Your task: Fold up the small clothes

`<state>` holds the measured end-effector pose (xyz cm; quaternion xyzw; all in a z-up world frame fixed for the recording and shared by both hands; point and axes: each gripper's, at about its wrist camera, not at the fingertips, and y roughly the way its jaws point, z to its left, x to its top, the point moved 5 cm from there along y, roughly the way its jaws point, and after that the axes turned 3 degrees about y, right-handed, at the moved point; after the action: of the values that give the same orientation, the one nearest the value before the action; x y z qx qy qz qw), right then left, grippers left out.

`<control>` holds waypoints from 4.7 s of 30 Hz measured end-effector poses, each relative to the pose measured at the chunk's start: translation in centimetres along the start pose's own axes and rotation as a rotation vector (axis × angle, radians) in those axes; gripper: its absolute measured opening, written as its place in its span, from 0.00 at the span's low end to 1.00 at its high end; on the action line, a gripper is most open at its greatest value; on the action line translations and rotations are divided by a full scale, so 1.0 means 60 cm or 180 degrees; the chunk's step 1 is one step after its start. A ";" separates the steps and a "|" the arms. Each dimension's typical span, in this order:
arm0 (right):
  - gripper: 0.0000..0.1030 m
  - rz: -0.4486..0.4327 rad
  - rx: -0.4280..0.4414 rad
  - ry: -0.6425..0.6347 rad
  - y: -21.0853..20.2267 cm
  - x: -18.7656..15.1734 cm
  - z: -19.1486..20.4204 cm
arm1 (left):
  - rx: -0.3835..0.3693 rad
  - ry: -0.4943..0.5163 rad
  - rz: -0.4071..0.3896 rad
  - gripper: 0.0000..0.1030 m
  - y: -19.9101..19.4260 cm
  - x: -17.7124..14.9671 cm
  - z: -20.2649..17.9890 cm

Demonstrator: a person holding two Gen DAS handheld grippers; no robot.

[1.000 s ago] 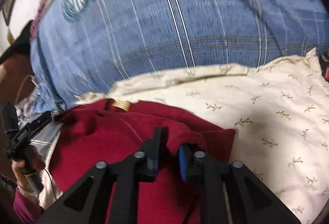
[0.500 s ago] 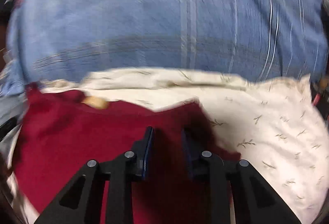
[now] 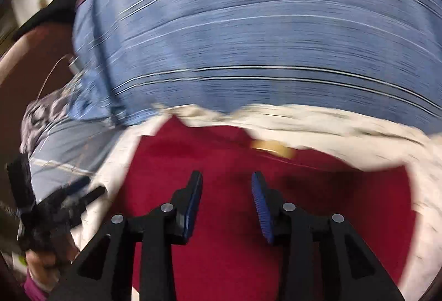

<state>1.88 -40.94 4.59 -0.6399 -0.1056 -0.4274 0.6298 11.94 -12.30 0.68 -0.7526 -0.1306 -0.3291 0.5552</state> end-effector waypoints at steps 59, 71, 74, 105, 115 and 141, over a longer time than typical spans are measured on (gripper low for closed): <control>0.10 0.0347 -0.0461 -0.0382 0.191 0.024 0.166 | 0.0020 -0.0183 0.0085 0.80 0.059 -0.014 0.050; 0.07 0.0379 -0.0205 -0.0197 0.177 0.028 0.147 | -0.0109 -0.0056 0.0124 0.80 0.071 -0.020 0.025; 0.06 0.0306 -0.0132 -0.0167 0.154 0.033 0.141 | -0.0372 -0.0109 0.0123 0.80 0.073 -0.019 0.016; 0.10 0.0353 0.0134 -0.0064 0.126 0.026 0.127 | -0.1291 -0.0251 0.0326 0.60 0.107 -0.025 -0.026; 0.82 0.0530 0.0478 0.0113 0.102 0.027 0.140 | -0.1464 -0.0079 -0.0016 0.30 0.073 -0.006 -0.022; 0.19 0.0425 0.0224 0.0059 0.113 0.014 0.099 | -0.0908 0.0446 0.0114 0.35 0.042 -0.032 -0.048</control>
<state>9.40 -37.21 1.24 -0.6190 -0.0718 -0.3864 0.6800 10.92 -15.51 -1.97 -0.8012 -0.0301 -0.3860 0.4563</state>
